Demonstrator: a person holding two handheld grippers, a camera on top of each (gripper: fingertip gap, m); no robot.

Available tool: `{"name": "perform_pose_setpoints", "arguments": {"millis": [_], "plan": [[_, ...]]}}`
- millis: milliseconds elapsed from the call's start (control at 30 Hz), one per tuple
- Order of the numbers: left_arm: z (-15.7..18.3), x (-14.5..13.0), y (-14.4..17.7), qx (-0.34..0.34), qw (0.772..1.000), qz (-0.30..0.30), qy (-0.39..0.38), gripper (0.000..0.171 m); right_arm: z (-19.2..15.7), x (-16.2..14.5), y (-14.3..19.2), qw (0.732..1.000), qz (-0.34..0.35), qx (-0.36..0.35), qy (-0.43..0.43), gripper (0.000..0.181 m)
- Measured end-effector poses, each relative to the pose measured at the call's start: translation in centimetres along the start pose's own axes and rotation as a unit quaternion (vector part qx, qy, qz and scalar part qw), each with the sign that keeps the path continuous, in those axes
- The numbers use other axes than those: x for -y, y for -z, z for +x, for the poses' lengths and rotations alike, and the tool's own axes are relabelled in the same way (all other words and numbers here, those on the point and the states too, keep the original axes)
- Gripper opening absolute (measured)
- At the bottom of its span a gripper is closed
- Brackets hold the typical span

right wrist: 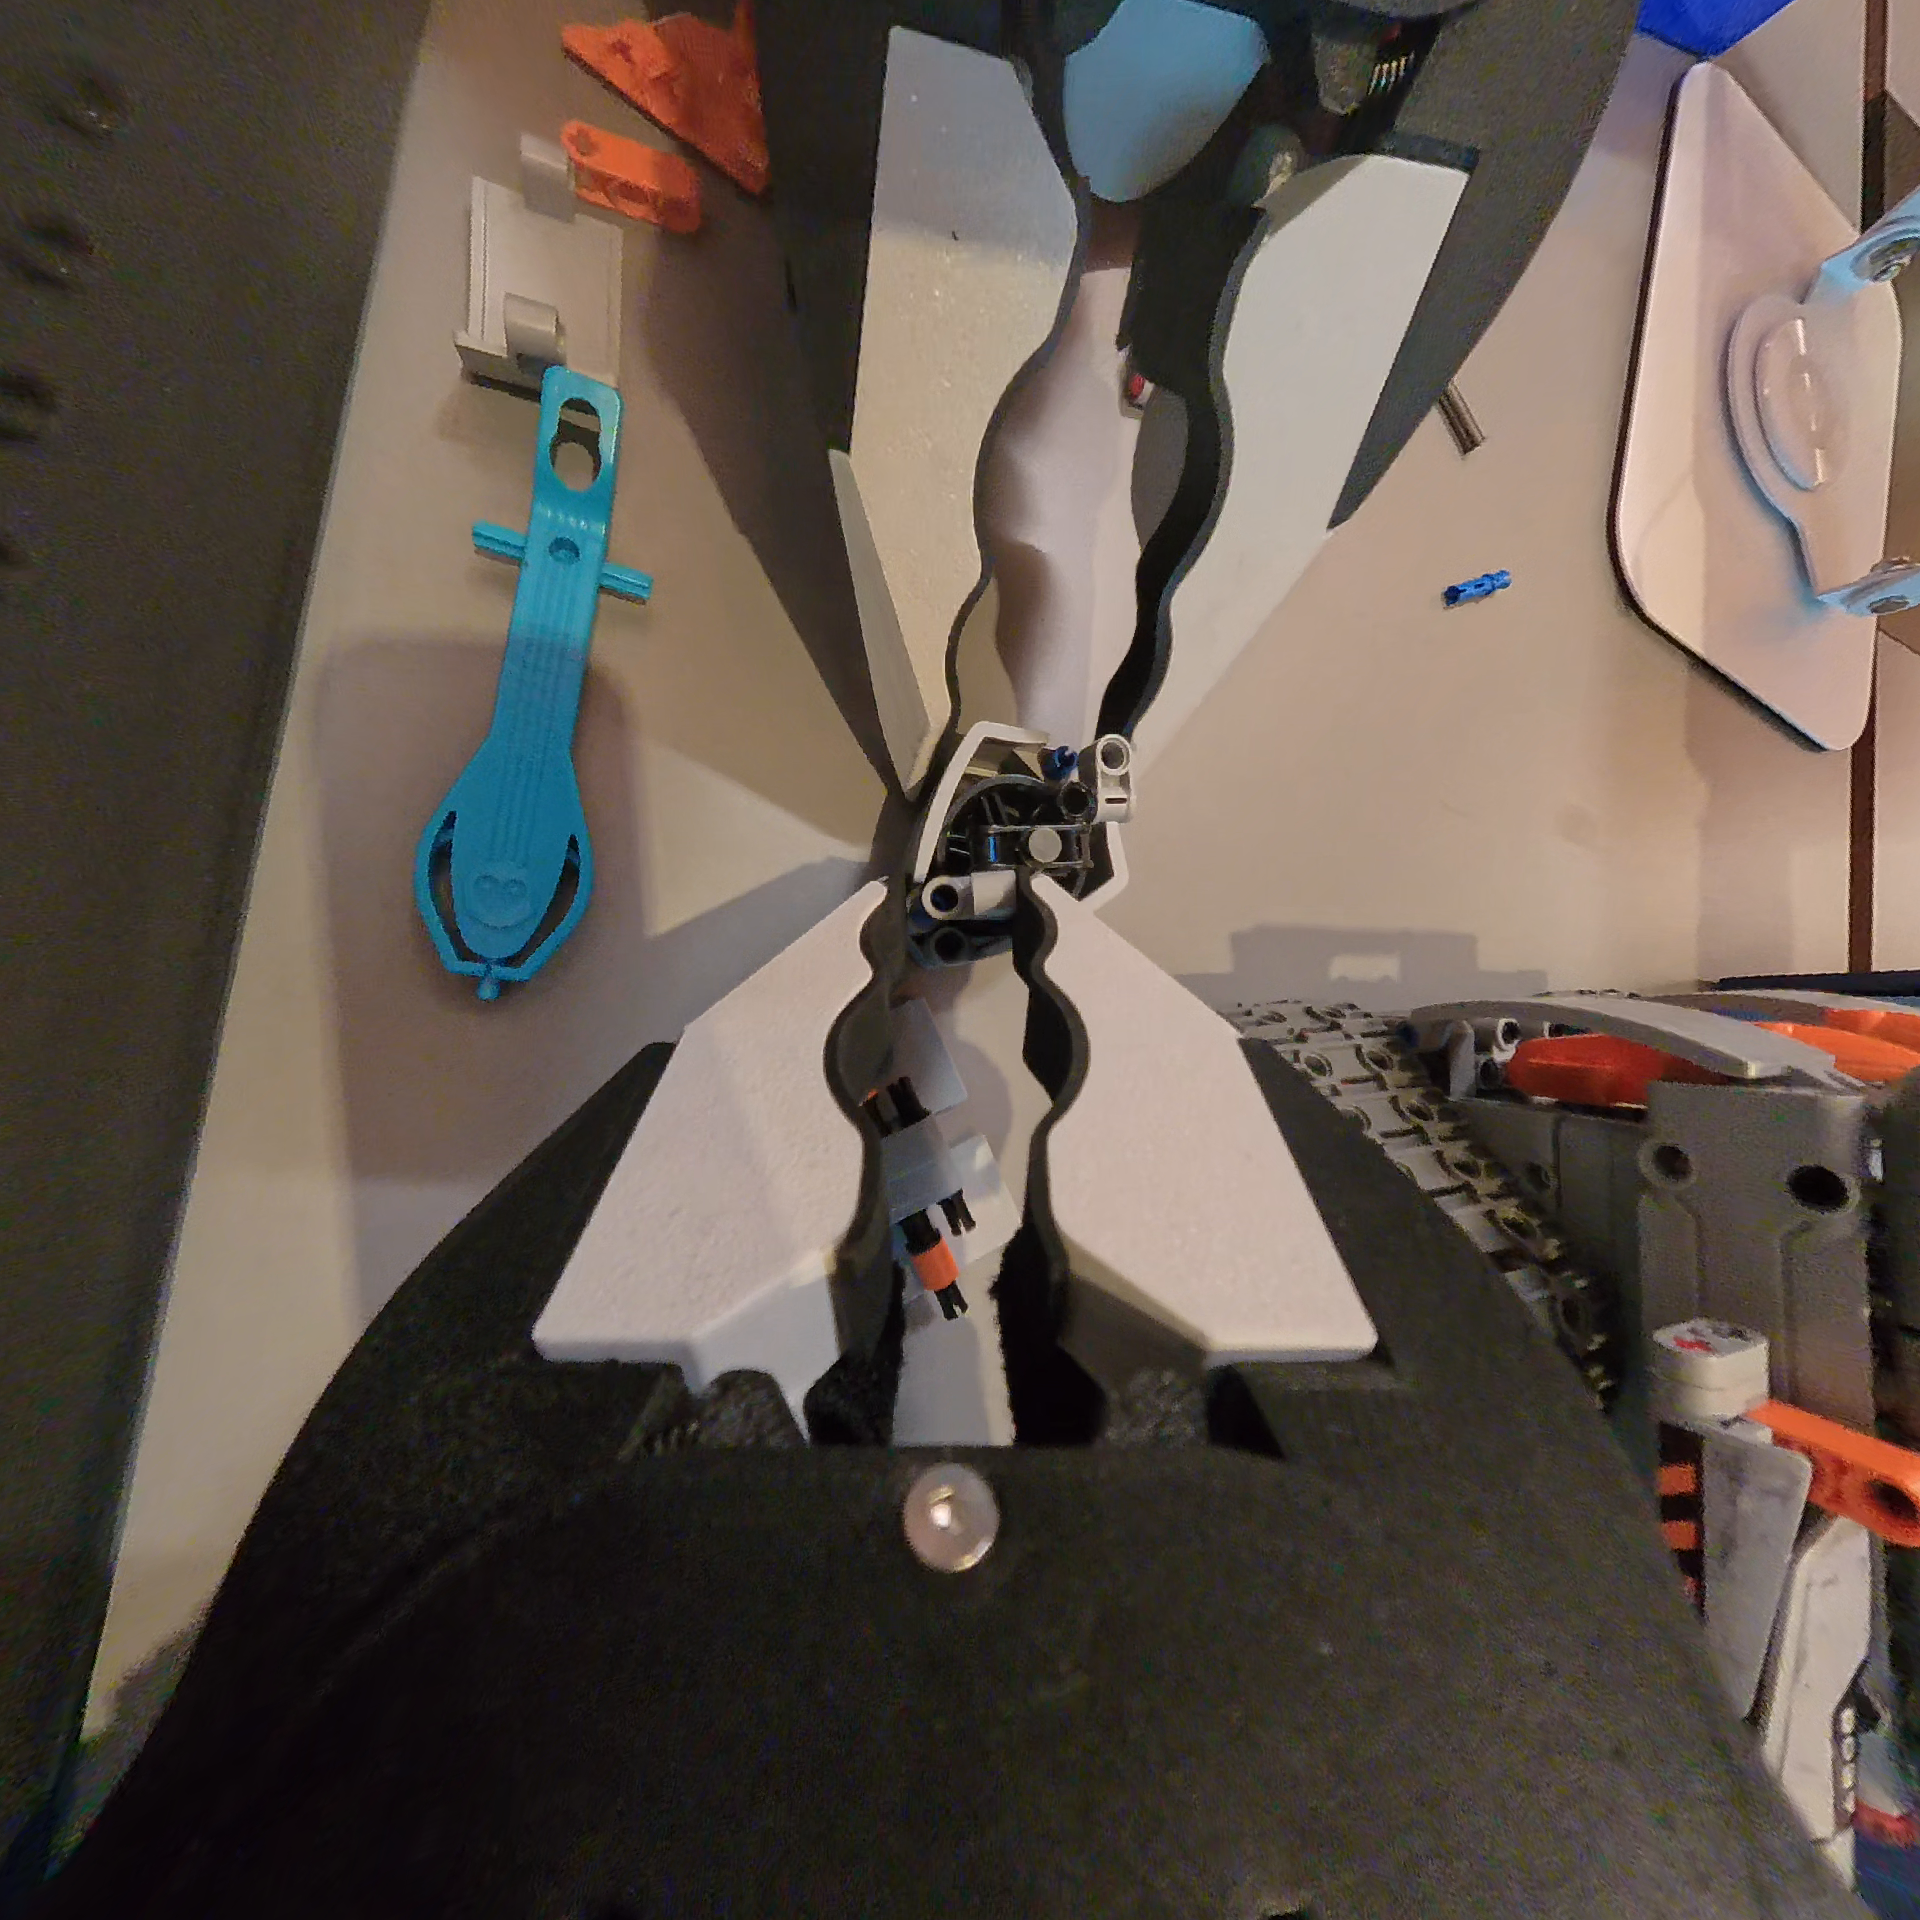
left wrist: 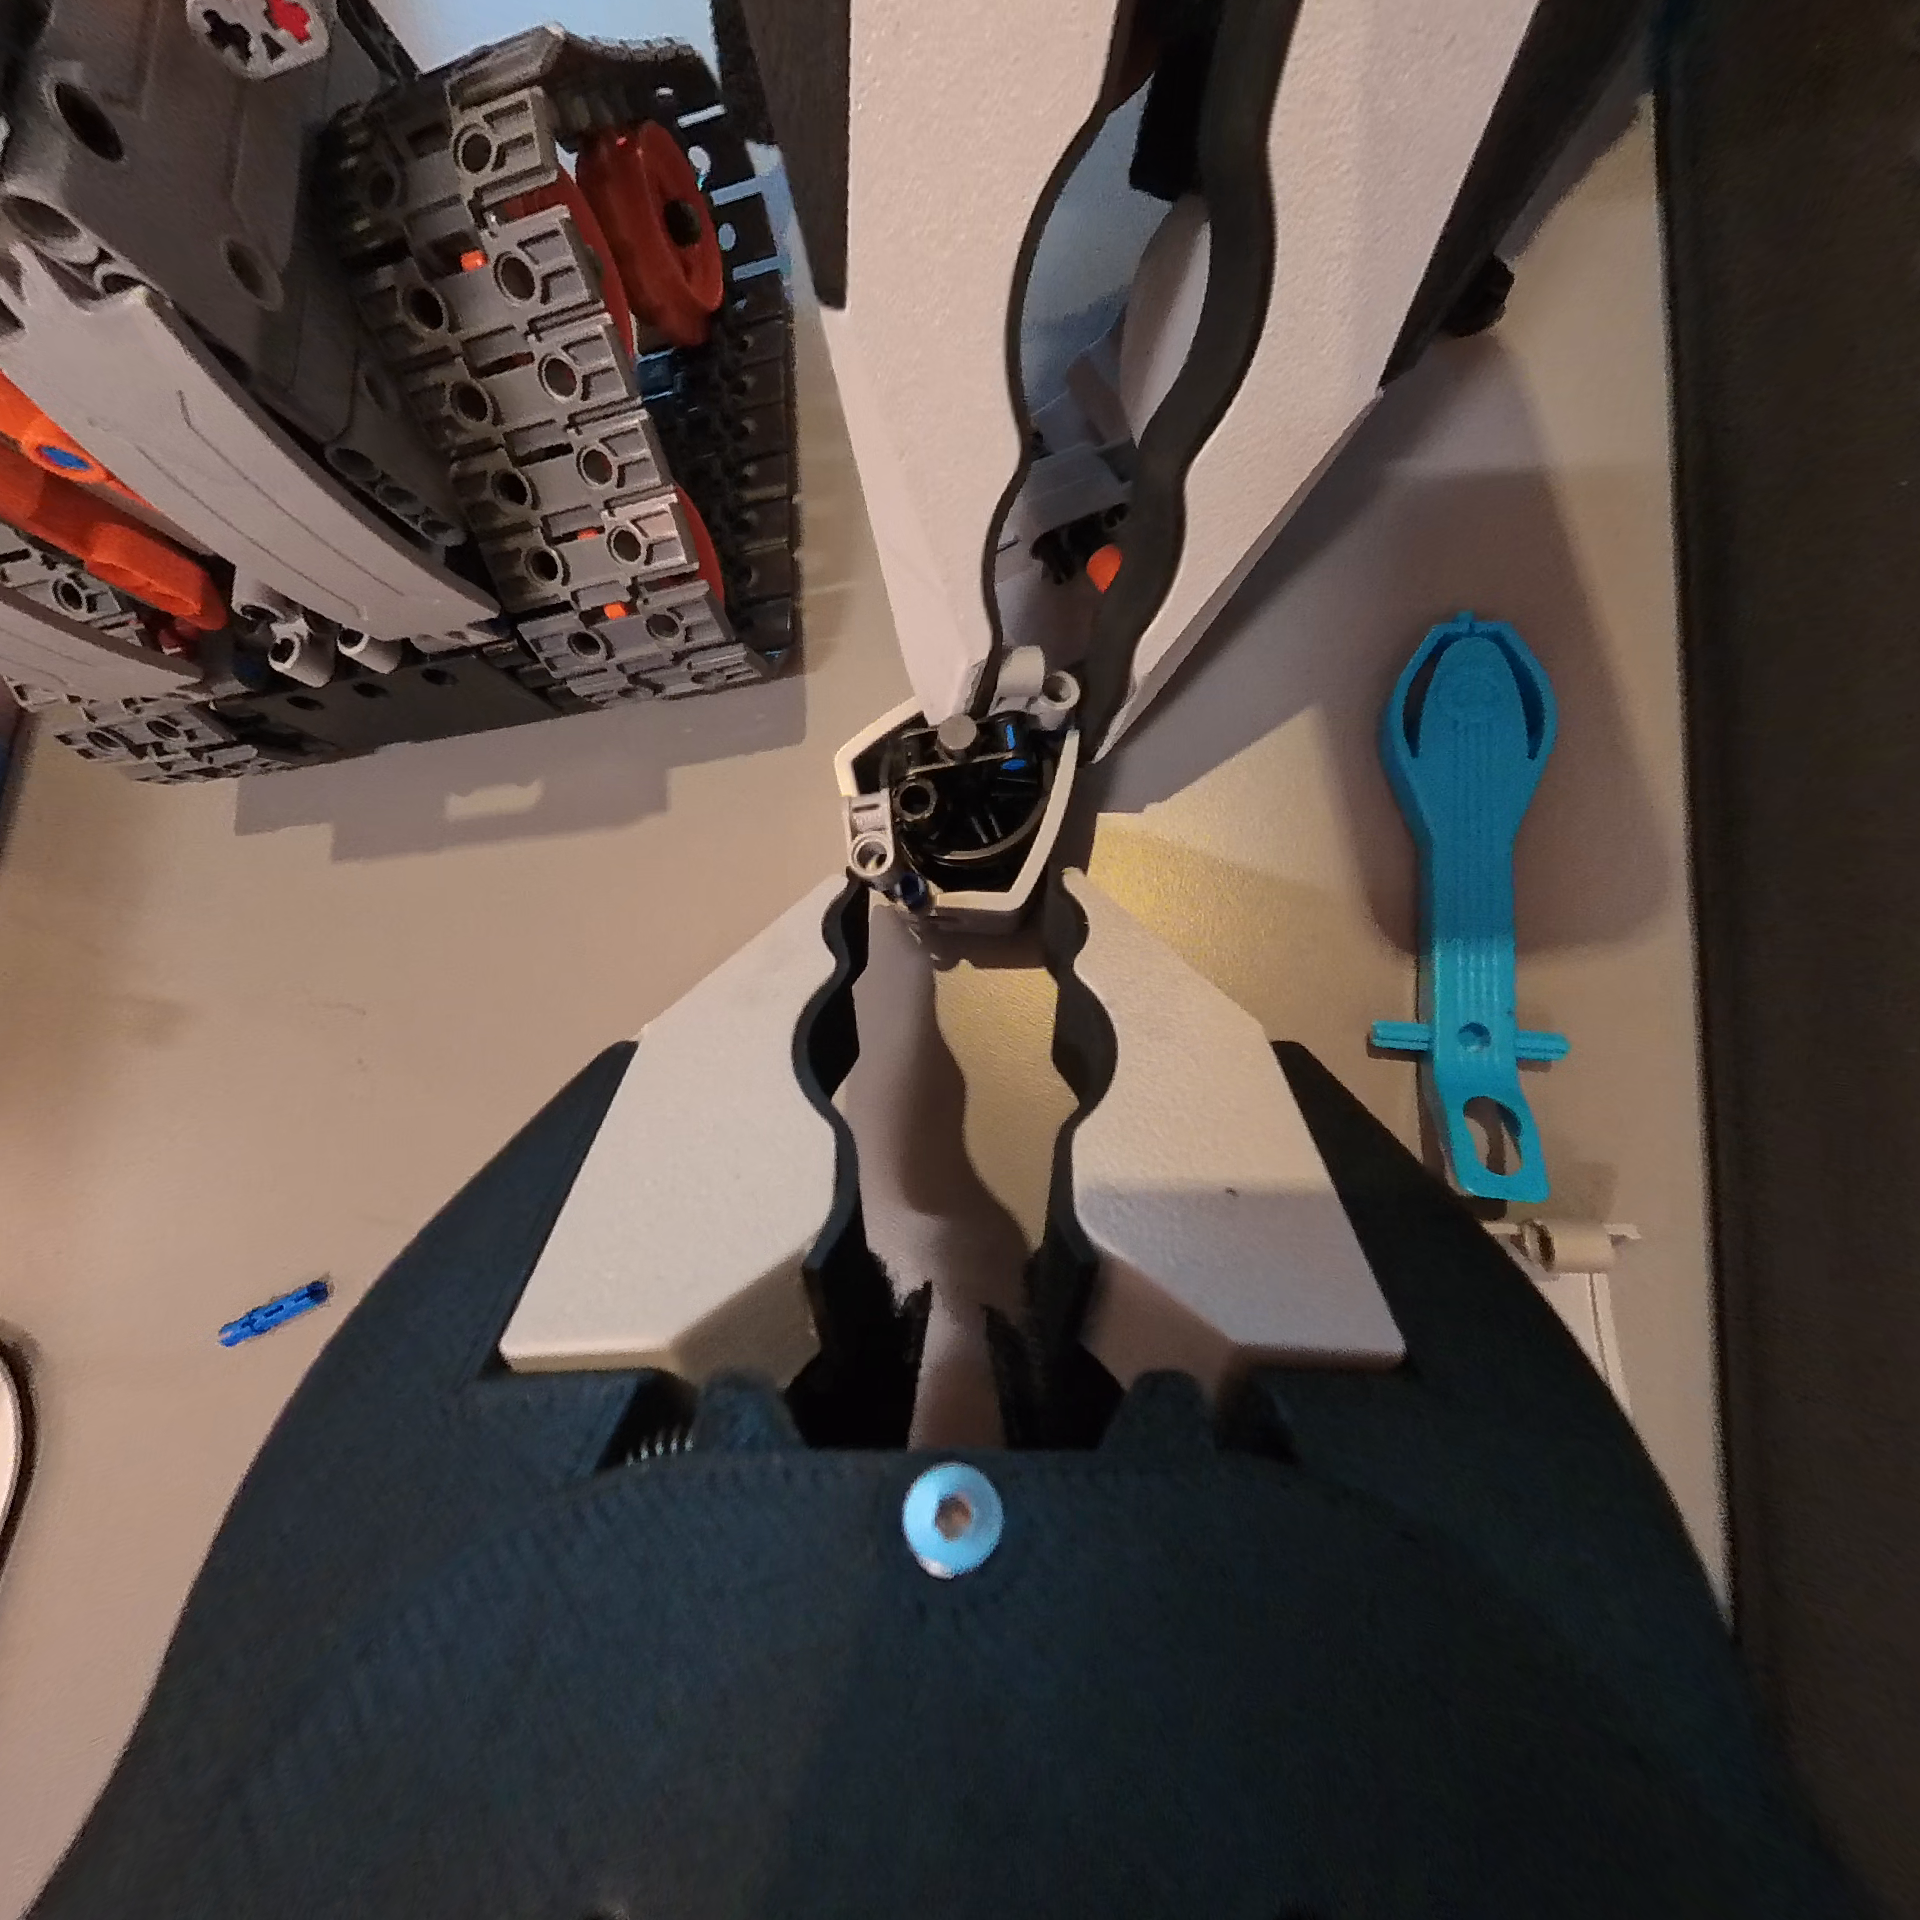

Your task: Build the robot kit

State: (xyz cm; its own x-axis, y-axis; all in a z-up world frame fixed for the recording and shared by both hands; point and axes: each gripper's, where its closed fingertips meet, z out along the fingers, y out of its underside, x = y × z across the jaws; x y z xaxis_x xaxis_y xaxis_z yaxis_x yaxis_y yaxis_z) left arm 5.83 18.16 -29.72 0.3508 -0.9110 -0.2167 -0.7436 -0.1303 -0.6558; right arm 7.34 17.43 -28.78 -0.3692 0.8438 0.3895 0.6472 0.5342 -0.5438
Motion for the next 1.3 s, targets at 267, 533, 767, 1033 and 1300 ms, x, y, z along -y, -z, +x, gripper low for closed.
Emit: {"name": "perform_pose_setpoints", "arguments": {"millis": [267,533,767,1033,1300], "plan": [[0.1,0.0,-0.3,-0.01,1.0,-0.002,0.002,0.036,0.1,0.1,0.3,1.0,0.013,0.0,-0.011,0.017],[-0.1,1.0,0.5,-0.025,0.998,0.038,0.04,0.055,0.8,1.9,2.2,0.995,0.093,-0.001,-0.034,0.017],[0.9,5.6,3.8,-0.135,0.962,0.201,0.127,0.046,1.1,5.2,5.3,0.978,0.205,-0.01,-0.029,0.017],[0.8,6.4,4.6,-0.081,0.972,0.209,0.067,0.044,1.0,6.2,6.9,0.968,0.245,0.008,-0.05,0.027],[-0.7,6.3,4.3,0.076,0.986,0.141,-0.043,0.044,2.2,5.6,6.6,0.965,0.226,0.012,-0.131,0.012]]}}
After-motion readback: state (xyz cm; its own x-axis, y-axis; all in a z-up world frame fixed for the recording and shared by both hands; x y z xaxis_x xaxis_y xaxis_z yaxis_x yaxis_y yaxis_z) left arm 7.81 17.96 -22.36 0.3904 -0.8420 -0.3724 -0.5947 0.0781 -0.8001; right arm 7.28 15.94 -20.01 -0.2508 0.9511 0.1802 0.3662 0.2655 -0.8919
